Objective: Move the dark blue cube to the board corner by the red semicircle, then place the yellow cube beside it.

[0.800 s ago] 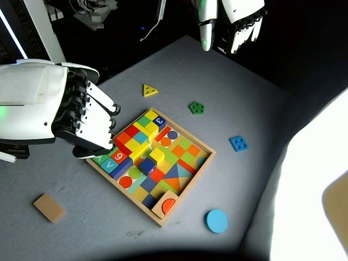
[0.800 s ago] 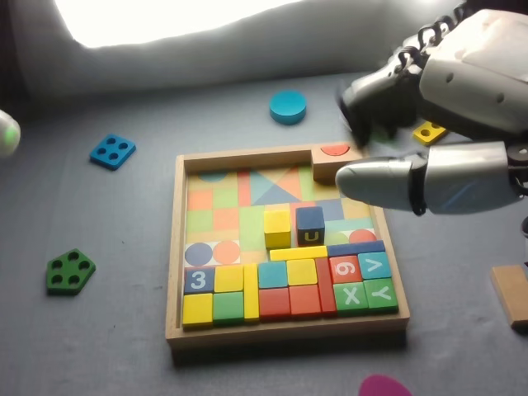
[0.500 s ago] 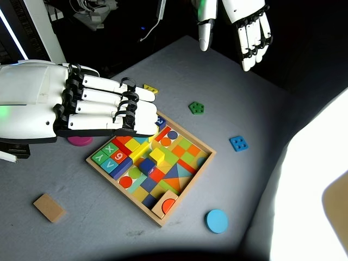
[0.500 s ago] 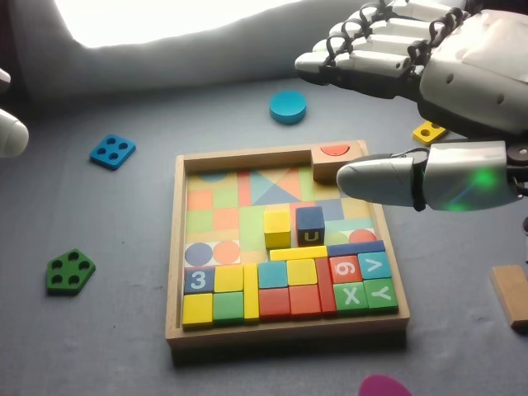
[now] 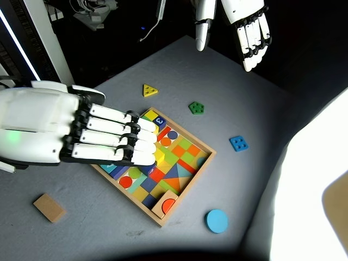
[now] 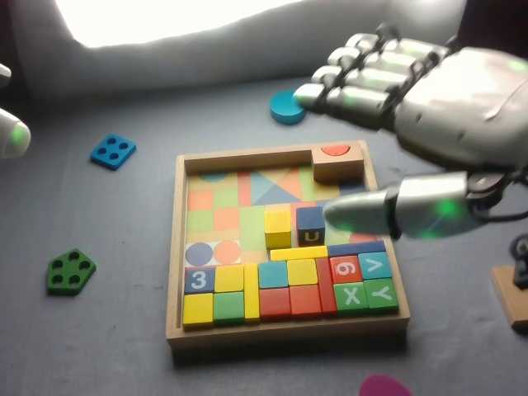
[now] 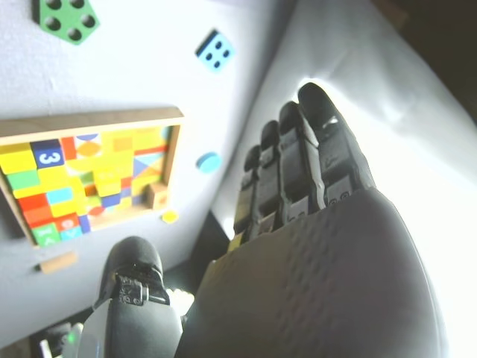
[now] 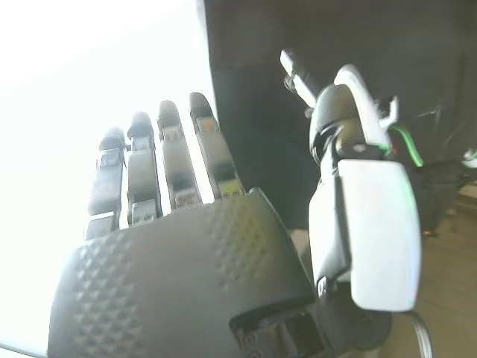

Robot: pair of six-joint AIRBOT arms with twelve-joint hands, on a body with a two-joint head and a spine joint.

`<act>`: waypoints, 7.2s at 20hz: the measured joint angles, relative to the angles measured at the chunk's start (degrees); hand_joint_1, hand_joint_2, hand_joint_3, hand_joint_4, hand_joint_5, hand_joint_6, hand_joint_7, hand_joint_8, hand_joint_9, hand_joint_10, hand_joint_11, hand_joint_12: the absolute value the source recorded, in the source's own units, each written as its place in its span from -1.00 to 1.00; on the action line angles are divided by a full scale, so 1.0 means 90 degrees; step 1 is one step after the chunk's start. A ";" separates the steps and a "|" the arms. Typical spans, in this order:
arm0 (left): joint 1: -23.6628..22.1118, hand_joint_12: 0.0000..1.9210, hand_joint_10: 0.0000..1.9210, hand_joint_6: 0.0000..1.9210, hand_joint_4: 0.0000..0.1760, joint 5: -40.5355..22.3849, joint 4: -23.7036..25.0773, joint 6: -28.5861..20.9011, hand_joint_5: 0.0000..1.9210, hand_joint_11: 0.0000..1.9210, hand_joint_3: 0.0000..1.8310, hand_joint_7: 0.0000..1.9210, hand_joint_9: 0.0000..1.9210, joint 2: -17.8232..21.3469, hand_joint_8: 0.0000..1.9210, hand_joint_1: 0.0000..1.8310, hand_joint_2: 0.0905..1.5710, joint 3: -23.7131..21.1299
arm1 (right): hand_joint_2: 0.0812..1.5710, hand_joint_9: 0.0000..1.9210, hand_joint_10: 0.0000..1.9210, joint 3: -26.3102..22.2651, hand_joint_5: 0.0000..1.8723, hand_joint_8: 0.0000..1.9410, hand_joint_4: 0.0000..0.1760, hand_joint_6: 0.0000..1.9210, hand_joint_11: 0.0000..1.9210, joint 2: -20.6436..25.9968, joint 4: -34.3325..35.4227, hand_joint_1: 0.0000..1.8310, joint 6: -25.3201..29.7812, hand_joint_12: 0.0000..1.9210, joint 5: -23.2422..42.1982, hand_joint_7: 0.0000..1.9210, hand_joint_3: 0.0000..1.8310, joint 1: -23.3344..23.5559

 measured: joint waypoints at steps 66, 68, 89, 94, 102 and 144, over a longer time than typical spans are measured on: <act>-0.0034 -0.49 -1.00 -0.99 -0.95 -0.0002 0.0061 0.0024 -0.87 -1.00 -1.00 -0.86 -0.85 0.0000 -1.00 -1.00 0.48 0.0007 | 0.39 -1.00 -1.00 0.2521 -0.15 -0.99 -1.00 -0.98 -1.00 -0.1887 0.0583 -1.00 -0.0112 -1.00 -0.0386 -0.84 -0.99 -0.0639; -0.0034 -0.51 -1.00 -0.99 -0.94 -0.0005 0.0051 0.0022 -0.86 -1.00 -1.00 -0.86 -0.85 0.0000 -1.00 -1.00 0.48 0.0007 | 0.38 -1.00 -1.00 0.2584 -0.14 -0.99 -1.00 -0.98 -1.00 -0.1889 0.0573 -1.00 -0.0109 -1.00 -0.0384 -0.84 -0.99 -0.0639; -0.0034 -0.52 -0.99 -1.00 -0.86 0.0000 0.0056 0.0024 -0.90 -1.00 -1.00 -0.87 -0.87 0.0000 -1.00 -1.00 0.48 0.0005 | 0.39 -1.00 -1.00 0.2832 -0.12 -1.00 -1.00 -0.98 -1.00 -0.1967 0.0539 -1.00 -0.0061 -1.00 -0.0359 -0.84 -1.00 -0.0542; -0.0034 -0.49 -1.00 -1.00 -0.93 -0.0005 0.0053 0.0024 -0.89 -1.00 -1.00 -0.87 -0.86 0.0000 -1.00 -1.00 0.48 0.0005 | 0.39 -1.00 -1.00 0.2846 -0.12 -1.00 -1.00 -0.98 -1.00 -0.1967 0.0542 -1.00 0.0017 -1.00 -0.0272 -0.84 -0.99 -0.0427; -0.0034 -0.52 -0.99 -0.99 -0.92 -0.0005 0.0051 0.0024 -0.88 -1.00 -1.00 -0.87 -0.88 0.0000 -0.99 -1.00 0.47 0.0005 | 0.39 -1.00 -1.00 0.2285 -0.11 -1.00 -1.00 -0.98 -1.00 -0.1962 0.0559 -1.00 0.0153 -1.00 -0.0255 -0.85 -1.00 -0.0148; -0.0034 -0.46 -0.99 -0.99 -0.92 0.0000 0.0053 0.0000 -0.86 -1.00 -1.00 -0.85 -0.85 0.0061 -1.00 -1.00 0.48 -0.0041 | 0.39 -1.00 -1.00 0.2157 -0.10 -0.99 -1.00 -0.99 -1.00 -0.2489 0.0559 -1.00 -0.0211 -1.00 -0.0270 -0.83 -1.00 -0.0520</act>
